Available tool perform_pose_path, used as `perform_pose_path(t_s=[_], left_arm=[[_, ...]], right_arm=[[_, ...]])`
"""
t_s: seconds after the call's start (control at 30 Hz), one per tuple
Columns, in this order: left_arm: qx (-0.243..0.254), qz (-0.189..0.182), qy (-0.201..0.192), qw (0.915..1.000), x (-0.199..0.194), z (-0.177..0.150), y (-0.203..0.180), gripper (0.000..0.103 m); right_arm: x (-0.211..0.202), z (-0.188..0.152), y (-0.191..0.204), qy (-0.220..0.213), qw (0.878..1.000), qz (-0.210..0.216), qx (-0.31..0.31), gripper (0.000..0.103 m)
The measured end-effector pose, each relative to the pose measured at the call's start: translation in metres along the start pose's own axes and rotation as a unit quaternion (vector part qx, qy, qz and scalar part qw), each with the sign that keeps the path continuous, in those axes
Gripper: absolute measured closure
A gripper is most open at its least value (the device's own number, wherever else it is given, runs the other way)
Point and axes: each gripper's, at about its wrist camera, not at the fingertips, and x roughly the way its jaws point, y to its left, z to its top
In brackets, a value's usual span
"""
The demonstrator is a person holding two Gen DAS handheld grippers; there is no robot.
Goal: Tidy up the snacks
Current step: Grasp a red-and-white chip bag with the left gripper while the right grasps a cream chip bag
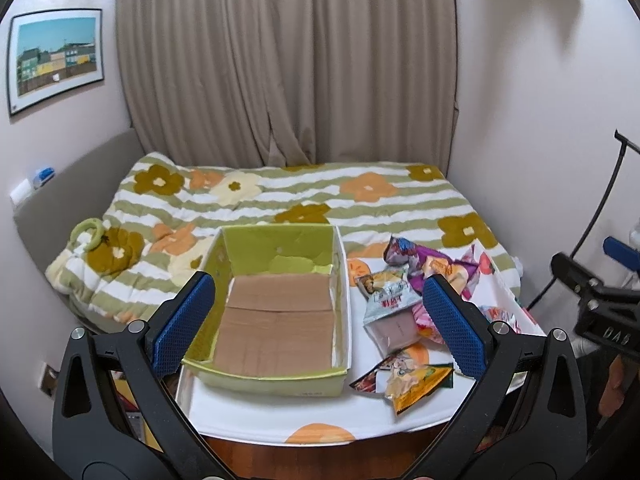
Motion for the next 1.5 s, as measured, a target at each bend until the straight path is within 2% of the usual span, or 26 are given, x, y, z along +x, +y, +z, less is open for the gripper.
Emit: perform_pose_path(t_s=[0.23, 0.33, 0.47, 0.6, 0.83, 1.1, 1.33, 1.4, 1.47, 1.5], left_arm=[[0.026, -0.051, 0.067, 0.9961, 0.04, -0.022, -0.017, 0.0], [0.039, -0.06, 0.097, 0.9927, 0.061, -0.04, -0.036, 0.0], [0.032, -0.081, 0.138, 0.9866, 0.08, -0.068, -0.062, 0.001], [0.03, -0.063, 0.176, 0.9819, 0.105, -0.092, -0.087, 0.001], [-0.034, -0.038, 0.245, 0.9683, 0.156, -0.129, -0.113, 0.001], [-0.072, 0.012, 0.28, 0.9573, 0.201, -0.156, -0.125, 0.001], [-0.106, 0.036, 0.305, 0.9458, 0.229, -0.176, -0.119, 0.001], [-0.111, 0.036, 0.317, 0.9411, 0.236, -0.182, -0.118, 0.004], [-0.115, 0.032, 0.332, 0.9355, 0.243, -0.189, -0.116, 0.016], [-0.118, 0.03, 0.341, 0.9323, 0.247, -0.193, -0.115, 0.016]], right_arm=[[0.013, -0.021, -0.029, 0.037, 0.999, -0.019, 0.016, 0.0], [0.028, -0.044, -0.049, 0.065, 0.997, -0.029, 0.028, 0.0], [0.049, -0.07, -0.069, 0.106, 0.993, -0.022, 0.041, 0.0], [0.079, -0.098, -0.088, 0.148, 0.988, 0.004, 0.043, 0.0], [0.127, -0.135, -0.096, 0.21, 0.976, 0.06, 0.01, 0.0], [0.17, -0.168, -0.1, 0.257, 0.96, 0.109, -0.008, 0.0], [0.195, -0.18, -0.096, 0.28, 0.95, 0.136, -0.019, 0.0], [0.201, -0.182, -0.095, 0.285, 0.948, 0.14, -0.019, 0.0], [0.206, -0.185, -0.094, 0.292, 0.945, 0.148, -0.016, 0.0], [0.208, -0.185, -0.094, 0.295, 0.944, 0.15, -0.016, 0.001]])
